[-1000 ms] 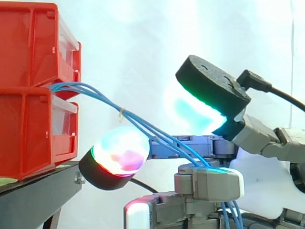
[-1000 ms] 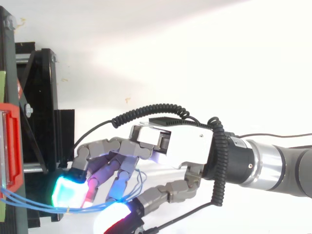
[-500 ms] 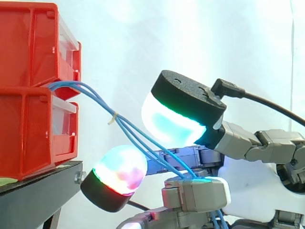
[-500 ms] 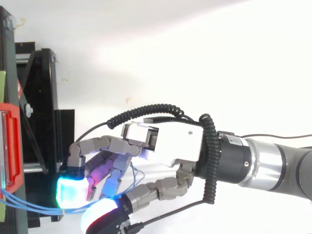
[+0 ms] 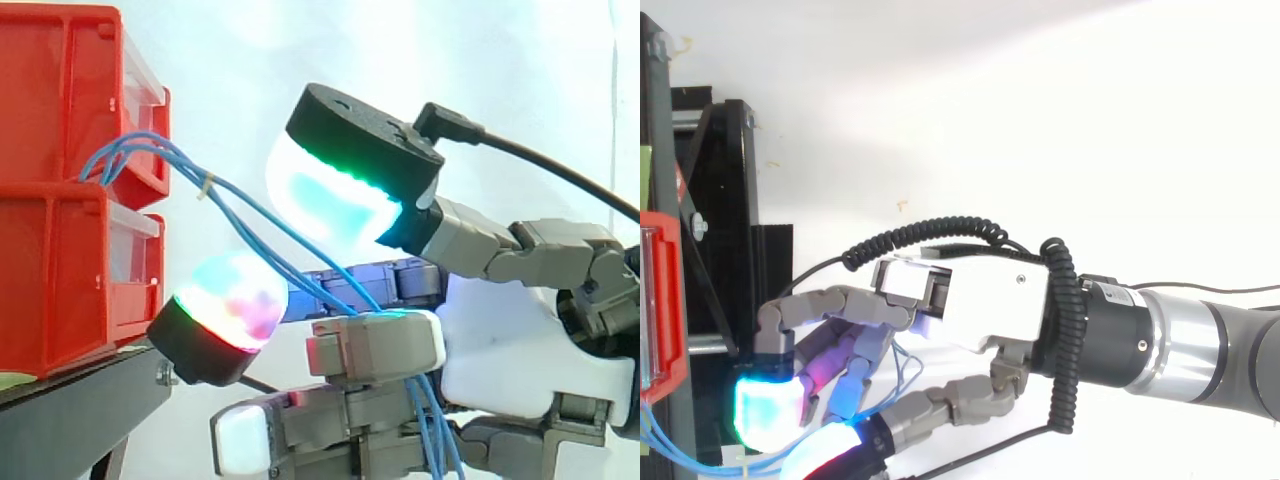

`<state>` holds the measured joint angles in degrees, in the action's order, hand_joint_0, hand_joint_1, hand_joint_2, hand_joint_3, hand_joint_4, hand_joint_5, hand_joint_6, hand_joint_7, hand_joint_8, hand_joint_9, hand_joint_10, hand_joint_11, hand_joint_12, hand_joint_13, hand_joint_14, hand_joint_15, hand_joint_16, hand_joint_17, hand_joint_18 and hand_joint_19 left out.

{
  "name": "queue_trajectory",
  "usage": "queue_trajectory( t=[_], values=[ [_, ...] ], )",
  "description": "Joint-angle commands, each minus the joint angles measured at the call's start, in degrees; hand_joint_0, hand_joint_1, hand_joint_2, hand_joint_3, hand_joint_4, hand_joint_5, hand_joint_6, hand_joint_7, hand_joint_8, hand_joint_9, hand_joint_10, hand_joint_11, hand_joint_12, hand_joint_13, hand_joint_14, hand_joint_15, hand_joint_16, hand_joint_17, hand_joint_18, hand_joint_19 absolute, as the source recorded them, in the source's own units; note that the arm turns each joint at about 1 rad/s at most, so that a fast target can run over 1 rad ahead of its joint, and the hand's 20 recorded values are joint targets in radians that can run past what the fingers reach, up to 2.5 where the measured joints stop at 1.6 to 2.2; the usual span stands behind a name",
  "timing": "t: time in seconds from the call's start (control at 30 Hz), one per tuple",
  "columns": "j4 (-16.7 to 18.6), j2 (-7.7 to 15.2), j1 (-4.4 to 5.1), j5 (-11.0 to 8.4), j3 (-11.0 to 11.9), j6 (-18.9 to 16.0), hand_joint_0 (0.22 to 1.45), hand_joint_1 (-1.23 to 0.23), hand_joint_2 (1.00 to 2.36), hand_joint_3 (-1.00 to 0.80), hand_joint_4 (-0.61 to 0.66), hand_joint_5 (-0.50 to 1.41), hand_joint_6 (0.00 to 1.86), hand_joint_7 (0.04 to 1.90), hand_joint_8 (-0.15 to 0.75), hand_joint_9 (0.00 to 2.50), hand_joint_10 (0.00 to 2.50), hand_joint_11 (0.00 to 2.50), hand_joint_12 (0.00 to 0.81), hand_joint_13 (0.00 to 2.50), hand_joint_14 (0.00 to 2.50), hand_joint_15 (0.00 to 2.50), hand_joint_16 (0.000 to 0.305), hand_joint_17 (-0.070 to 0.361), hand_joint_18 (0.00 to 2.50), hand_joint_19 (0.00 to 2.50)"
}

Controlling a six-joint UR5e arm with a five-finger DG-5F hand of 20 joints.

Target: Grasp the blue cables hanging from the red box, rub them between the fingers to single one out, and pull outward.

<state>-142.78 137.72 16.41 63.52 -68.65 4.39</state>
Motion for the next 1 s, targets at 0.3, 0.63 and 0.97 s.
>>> queue_trajectory(
  t=[0.3, 0.63, 0.97],
  values=[
    [-4.26, 0.0, -0.15, 1.08, 2.03, -0.09, 0.55, -0.71, 1.0, -0.45, 0.27, -0.08, 0.5, 1.14, 0.277, 1.22, 0.01, 1.39, 0.362, 0.88, 0.02, 0.58, 0.043, 0.097, 0.68, 0.38],
    [-6.46, -2.37, -0.15, 1.0, 2.03, 1.85, 0.53, -0.7, 1.0, -0.45, 0.25, -0.12, 0.5, 1.0, 0.323, 1.13, 0.02, 1.17, 0.359, 0.88, 0.02, 0.56, 0.045, 0.101, 0.69, 0.38],
    [-7.69, -2.37, 0.2, 1.08, 2.03, 2.2, 0.53, -0.68, 1.0, -0.44, 0.27, -0.12, 0.5, 1.01, 0.325, 1.21, 0.02, 1.17, 0.365, 0.93, 0.02, 0.57, 0.046, 0.104, 0.71, 0.4]
  ],
)
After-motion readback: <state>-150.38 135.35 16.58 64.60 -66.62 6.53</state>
